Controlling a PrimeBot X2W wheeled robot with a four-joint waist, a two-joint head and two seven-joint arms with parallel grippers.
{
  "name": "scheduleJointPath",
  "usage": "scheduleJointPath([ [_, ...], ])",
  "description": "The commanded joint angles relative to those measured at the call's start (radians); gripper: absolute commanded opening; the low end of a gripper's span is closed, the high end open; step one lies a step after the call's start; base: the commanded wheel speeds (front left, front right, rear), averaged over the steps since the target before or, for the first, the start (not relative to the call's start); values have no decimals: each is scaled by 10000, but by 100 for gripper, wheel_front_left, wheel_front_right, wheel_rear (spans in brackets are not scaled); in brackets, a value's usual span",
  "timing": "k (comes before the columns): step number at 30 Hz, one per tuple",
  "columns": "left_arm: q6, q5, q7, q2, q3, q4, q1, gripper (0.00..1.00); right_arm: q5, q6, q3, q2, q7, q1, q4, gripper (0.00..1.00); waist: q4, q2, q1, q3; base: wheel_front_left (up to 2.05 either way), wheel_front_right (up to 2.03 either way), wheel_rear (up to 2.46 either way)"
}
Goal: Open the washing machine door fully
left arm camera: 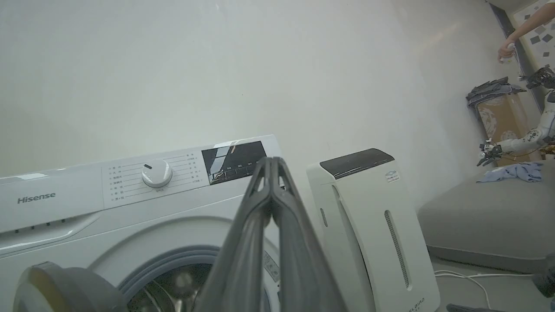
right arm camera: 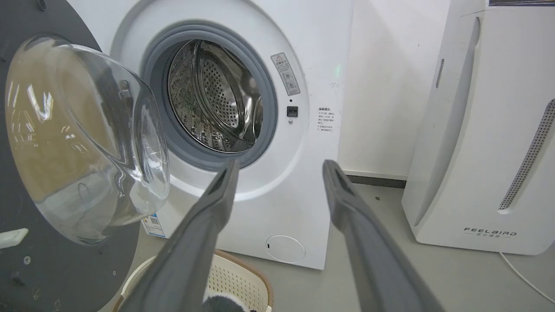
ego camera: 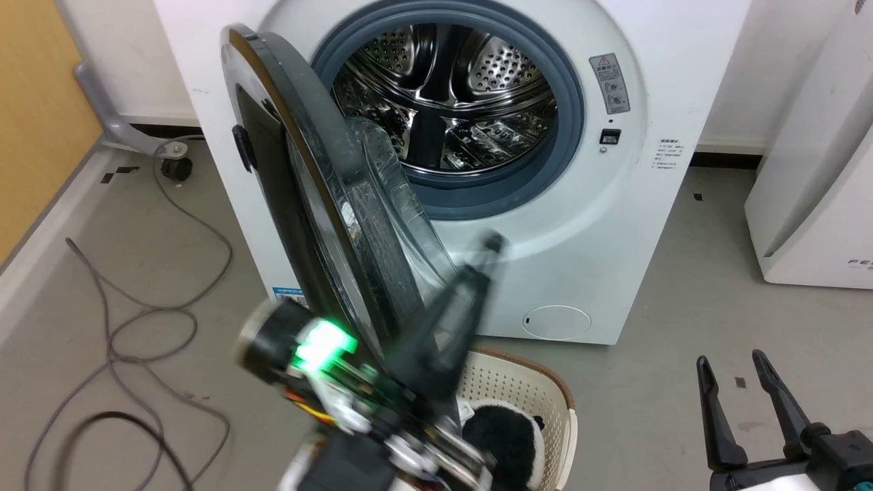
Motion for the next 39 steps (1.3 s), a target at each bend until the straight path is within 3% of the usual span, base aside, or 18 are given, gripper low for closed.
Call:
scheduleJointPath([
  [1, -119, 69, -42, -24, -348, 156, 215, 0, 2, 8, -2, 39, -34, 134, -51, 100, 27, -1, 0, 0, 0, 0, 0],
  [13, -412, -79, -42, 185, -2097, 1570, 1211, 0, 14, 8, -5, 39, -34, 71, -82, 100, 133, -1, 0, 96, 0, 0, 0],
  [26, 272, -544, -42, 158, -1655, 3842, 1601, 0, -11, 8, -72, 39, -34, 21, -87, 100, 269, -1, 0, 271, 0, 0, 0],
  [39, 385, -694, -42, 263, -1415, 4434, 1707, 0, 29, 8, -149, 39, -34, 53, -33, 100, 1162, -1, 0, 315, 0, 0, 0],
])
